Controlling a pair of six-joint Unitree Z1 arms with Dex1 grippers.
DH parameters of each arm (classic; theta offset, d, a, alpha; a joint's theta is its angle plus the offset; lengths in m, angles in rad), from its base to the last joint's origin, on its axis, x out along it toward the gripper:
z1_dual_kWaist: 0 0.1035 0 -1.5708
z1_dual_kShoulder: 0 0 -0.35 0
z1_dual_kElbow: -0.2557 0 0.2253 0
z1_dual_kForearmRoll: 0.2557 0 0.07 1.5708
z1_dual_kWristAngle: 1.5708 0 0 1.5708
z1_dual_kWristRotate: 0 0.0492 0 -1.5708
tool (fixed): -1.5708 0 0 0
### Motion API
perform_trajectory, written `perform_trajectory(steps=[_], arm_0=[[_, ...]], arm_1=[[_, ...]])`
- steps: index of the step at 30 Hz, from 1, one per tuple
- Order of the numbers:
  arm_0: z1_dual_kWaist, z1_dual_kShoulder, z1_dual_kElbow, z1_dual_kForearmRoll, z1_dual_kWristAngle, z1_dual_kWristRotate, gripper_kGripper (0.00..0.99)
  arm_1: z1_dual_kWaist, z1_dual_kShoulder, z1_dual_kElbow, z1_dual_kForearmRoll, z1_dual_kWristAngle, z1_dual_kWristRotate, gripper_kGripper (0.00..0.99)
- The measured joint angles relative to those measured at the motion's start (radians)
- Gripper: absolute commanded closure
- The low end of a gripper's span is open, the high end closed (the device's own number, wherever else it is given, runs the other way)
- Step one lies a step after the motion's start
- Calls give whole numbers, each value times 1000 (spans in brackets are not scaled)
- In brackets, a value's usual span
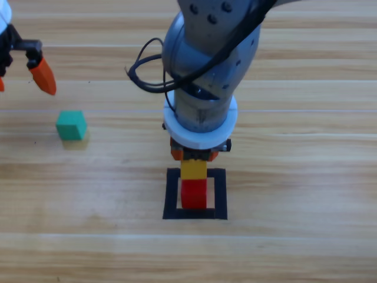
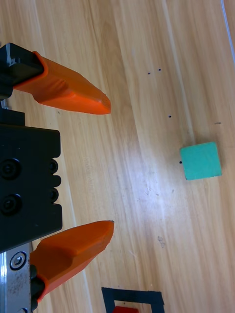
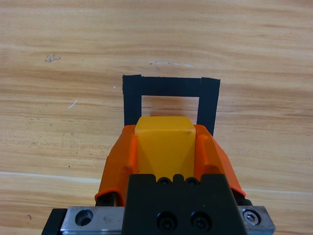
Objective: Stack the blocks in the rectangular block: red at the bottom, yellow in the middle, green on top
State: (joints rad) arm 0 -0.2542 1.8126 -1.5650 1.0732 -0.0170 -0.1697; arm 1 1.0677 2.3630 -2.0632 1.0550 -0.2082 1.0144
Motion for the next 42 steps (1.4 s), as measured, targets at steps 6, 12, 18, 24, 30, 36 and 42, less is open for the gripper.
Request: perform_trajectory(steps=[6,12,18,24,30,36,42], arm_0=[[0,45,0,-10,0,6,68],[0,63,0,-22,-1,6,68],[0,63,0,-24,-6,6,68],[0,63,6,-25,-9,6,68],[0,63,6,-25,-16,6,68],[0,63,10,-25,-22,12,68],[0,63,24,-25,-29,12,67]], arm_1=[[2,13,0,0,0,0,976],[2,13,0,0,0,0,975],[2,14,0,0,1,0,975],[2,14,0,0,1,0,975],[6,14,0,0,1,2,975],[11,14,0,0,1,4,975],[14,15,1,0,1,5,975]])
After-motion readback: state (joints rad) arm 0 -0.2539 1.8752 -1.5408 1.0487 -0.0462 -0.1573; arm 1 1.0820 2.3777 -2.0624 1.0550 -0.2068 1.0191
